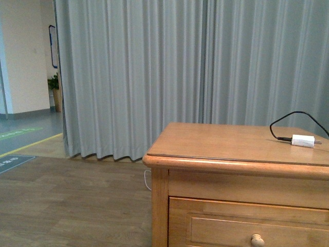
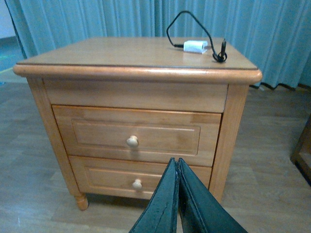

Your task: Place pink marker in drawer with both arms

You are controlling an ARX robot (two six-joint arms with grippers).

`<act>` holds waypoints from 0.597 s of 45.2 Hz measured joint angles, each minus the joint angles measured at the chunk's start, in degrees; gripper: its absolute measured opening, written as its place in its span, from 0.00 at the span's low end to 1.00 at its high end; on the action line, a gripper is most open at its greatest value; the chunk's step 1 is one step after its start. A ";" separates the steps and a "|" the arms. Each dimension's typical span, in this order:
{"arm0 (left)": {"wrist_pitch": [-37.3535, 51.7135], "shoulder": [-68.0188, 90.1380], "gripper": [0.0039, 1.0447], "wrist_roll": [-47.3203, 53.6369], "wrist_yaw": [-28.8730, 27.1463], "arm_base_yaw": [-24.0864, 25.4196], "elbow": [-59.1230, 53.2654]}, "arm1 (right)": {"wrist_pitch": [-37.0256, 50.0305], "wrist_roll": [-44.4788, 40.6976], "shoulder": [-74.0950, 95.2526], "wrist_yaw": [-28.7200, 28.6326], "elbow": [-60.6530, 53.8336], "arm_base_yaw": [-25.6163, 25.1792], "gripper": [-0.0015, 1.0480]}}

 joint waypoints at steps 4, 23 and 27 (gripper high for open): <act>0.00 0.00 0.94 0.00 -0.02 0.00 0.00 | -0.26 0.02 -0.66 0.00 0.00 0.00 0.01; 0.00 0.00 0.94 0.00 -0.02 0.00 0.00 | -0.33 -0.04 -0.74 0.00 0.00 0.00 0.45; 0.00 0.00 0.94 0.00 -0.02 0.00 0.00 | -0.33 -0.04 -0.74 0.00 0.00 0.00 0.60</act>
